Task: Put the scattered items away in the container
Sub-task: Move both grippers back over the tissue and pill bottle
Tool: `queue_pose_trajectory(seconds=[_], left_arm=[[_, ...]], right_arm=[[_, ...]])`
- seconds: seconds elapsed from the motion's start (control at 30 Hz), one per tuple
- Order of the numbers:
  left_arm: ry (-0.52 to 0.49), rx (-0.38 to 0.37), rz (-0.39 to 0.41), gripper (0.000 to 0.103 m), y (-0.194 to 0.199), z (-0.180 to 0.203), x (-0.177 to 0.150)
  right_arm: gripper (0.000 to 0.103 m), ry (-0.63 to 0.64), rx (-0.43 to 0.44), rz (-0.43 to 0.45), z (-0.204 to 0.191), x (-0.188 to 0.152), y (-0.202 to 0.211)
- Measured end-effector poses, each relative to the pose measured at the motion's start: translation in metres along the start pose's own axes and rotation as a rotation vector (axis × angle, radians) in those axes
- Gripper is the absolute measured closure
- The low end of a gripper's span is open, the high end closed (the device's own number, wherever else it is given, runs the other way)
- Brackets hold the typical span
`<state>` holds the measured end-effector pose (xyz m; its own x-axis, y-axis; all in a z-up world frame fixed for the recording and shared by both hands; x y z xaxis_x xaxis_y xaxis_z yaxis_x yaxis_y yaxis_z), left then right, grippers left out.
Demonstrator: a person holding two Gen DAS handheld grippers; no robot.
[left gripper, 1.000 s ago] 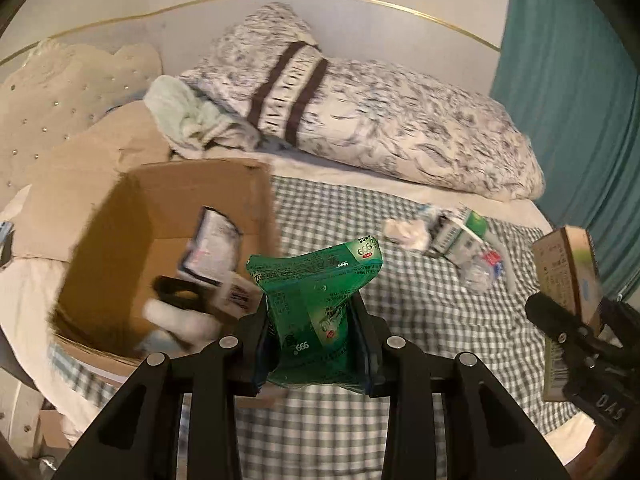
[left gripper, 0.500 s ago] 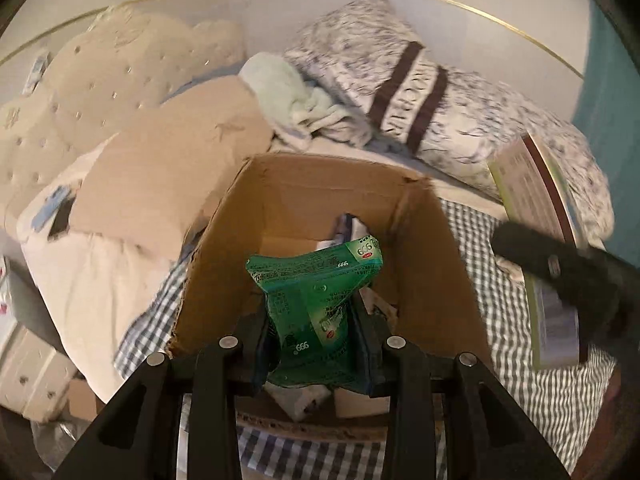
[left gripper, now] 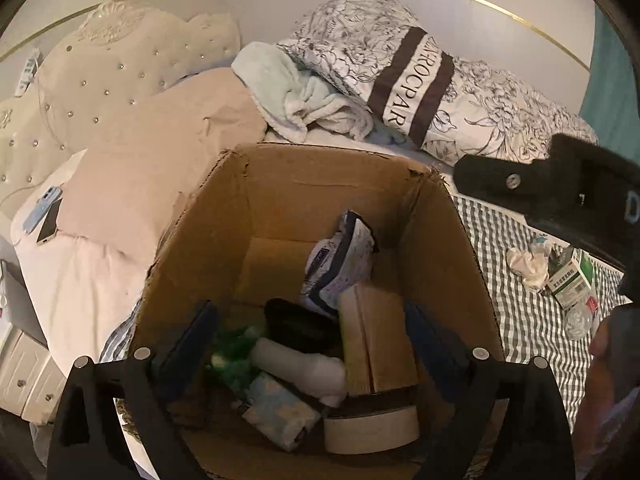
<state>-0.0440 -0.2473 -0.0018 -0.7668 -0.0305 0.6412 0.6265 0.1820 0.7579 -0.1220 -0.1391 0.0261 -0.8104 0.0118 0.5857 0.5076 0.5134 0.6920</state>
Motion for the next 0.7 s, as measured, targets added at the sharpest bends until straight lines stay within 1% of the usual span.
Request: queue_pose_trajectory(seconds=[0.1,0.23,0.33,0.5,0.63,0.7], left_arm=[[-0.019,-0.01,0.006,0.006,0.001,0.012,0.005],[-0.046,-0.015,0.016,0.006,0.004,0.032,0.014],[-0.054,-0.006,0.036,0.006,0.01,0.05,0.02],[-0.059,-0.047,0.058,0.006,0.014,0.086,0.029],[-0.097,-0.094,0.076,0.006,0.014,0.124,0.041],[-0.117,-0.105,0.078,0.006,0.012,0.143,0.048]], right_arm=[[0.014,-0.037,0.003,0.019,0.015,0.005,0.008],[0.014,-0.068,-0.047,0.064,0.044,0.006,0.024],[0.014,-0.09,-0.08,0.067,0.071,0.007,0.034],[0.014,-0.144,-0.157,0.081,0.129,0.008,0.056],[0.014,-0.211,-0.222,0.095,0.18,0.007,0.074],[0.014,-0.249,-0.26,0.099,0.208,0.008,0.082]])
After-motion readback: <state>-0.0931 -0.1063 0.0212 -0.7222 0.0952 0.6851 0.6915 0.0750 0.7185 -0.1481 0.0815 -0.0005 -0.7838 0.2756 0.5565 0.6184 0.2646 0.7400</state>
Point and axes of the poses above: each gripper's, at about its wrist camera, not at the fingertips, and y roughly against the way its jaws point, z to its right, x to its top, the point moved 1 cm from there along -y, roughly the way its jaws point, and after that the axes turned 14 degrees about -y, right-handed, at the moved point
